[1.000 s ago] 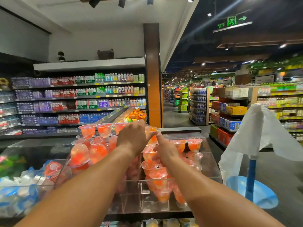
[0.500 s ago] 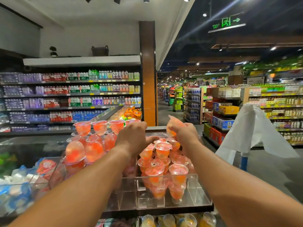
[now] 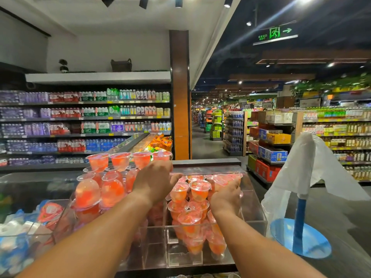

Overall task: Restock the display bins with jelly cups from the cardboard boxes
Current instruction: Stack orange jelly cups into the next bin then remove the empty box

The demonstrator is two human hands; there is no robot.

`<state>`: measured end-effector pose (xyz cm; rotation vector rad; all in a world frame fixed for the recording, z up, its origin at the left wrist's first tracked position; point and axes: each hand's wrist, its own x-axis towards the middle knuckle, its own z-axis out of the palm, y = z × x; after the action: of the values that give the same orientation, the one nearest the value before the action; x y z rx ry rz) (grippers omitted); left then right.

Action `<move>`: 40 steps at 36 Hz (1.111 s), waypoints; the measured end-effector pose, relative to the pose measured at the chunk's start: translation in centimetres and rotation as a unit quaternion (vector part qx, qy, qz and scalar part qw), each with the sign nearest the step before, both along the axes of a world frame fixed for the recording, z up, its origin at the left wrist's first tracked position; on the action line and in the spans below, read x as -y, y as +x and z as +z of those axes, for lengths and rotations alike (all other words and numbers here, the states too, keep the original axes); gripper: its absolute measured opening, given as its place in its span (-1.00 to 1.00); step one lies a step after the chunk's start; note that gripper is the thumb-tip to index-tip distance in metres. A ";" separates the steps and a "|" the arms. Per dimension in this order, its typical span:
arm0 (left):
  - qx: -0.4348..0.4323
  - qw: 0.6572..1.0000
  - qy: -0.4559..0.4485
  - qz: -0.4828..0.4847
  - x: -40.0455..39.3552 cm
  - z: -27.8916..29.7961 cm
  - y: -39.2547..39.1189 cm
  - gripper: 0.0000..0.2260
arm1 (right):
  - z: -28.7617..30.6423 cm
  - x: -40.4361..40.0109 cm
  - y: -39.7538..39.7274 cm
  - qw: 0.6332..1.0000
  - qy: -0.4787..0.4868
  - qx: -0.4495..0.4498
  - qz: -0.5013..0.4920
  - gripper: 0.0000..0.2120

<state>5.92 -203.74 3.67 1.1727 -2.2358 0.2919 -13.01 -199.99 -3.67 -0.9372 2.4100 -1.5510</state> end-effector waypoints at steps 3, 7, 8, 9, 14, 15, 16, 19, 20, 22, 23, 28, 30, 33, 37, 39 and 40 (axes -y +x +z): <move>0.002 1.000 0.004 0.002 0.3 -0.1 0.4 -0.66 | -0.7 0.3 0.3 1.000 0.024 -0.015 -0.008 -0.33; -0.002 1.000 0.003 0.005 0.5 -0.2 0.7 -0.66 | -1.4 0.5 0.4 0.997 0.055 -0.056 -0.011 -0.37; -0.003 1.000 0.000 0.005 0.6 -0.3 0.7 -0.66 | -1.3 0.6 0.3 0.997 0.060 -0.054 -0.012 -0.37; -0.005 1.000 0.000 0.004 0.7 -0.3 0.8 -0.66 | -1.3 0.7 0.2 0.997 0.062 -0.047 -0.012 -0.37; -0.014 1.000 -0.002 0.000 0.9 -0.7 0.8 -0.66 | -1.3 1.7 -0.5 0.997 0.063 -0.034 -0.015 -0.38; -0.017 1.000 0.001 -0.002 0.9 -0.8 0.7 -0.66 | -1.3 1.8 -0.6 0.997 0.068 -0.038 -0.012 -0.38; -0.017 1.000 0.004 -0.003 1.0 -0.9 0.6 -0.67 | -1.3 1.8 -0.7 0.996 0.074 -0.043 -0.009 -0.38; -0.014 1.000 0.004 -0.008 1.0 -1.1 0.3 -0.67 | -1.0 1.4 -0.8 0.993 0.102 -0.056 -0.001 -0.32; -0.016 1.000 0.004 -0.010 1.0 -1.2 0.1 -0.68 | -1.0 1.1 -0.7 0.992 0.111 -0.062 0.004 -0.29; -0.027 1.000 0.005 -0.014 1.0 -1.2 -0.2 -0.68 | -1.0 0.5 -0.6 0.989 0.125 -0.075 0.010 -0.27; -0.034 0.999 0.004 -0.016 0.9 -1.1 -0.4 -0.67 | -0.8 0.0 -0.5 0.989 0.123 -0.085 0.009 -0.28; -0.055 0.998 0.010 -0.037 0.6 -0.4 -1.4 -0.64 | 1.3 -2.9 0.0 0.977 0.060 -0.202 0.021 -0.50; -0.068 0.996 0.017 -0.053 0.3 0.0 -1.9 -0.61 | 2.4 -3.6 0.8 0.959 0.026 -0.254 0.122 -0.45; -0.112 0.988 0.043 -0.093 -0.5 0.6 -2.9 -0.59 | 4.1 -4.0 2.9 0.896 0.026 -0.319 0.307 -0.29; -0.159 0.975 0.085 -0.130 -1.7 1.5 -3.9 -0.57 | 4.5 -2.8 4.7 0.887 -0.038 -0.316 0.336 -0.35; -0.176 0.971 0.097 -0.131 -1.8 1.9 -3.9 -0.54 | 4.4 -2.5 4.9 0.898 -0.056 -0.309 0.310 -0.45; -0.176 0.971 0.101 -0.128 -1.7 2.0 -3.8 -0.52 | 4.4 -2.5 5.0 0.902 -0.057 -0.298 0.308 -0.47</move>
<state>2.13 -202.01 5.70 0.9319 -2.0993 -0.2358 -8.01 -197.52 0.77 -2.1983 1.9792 -1.2778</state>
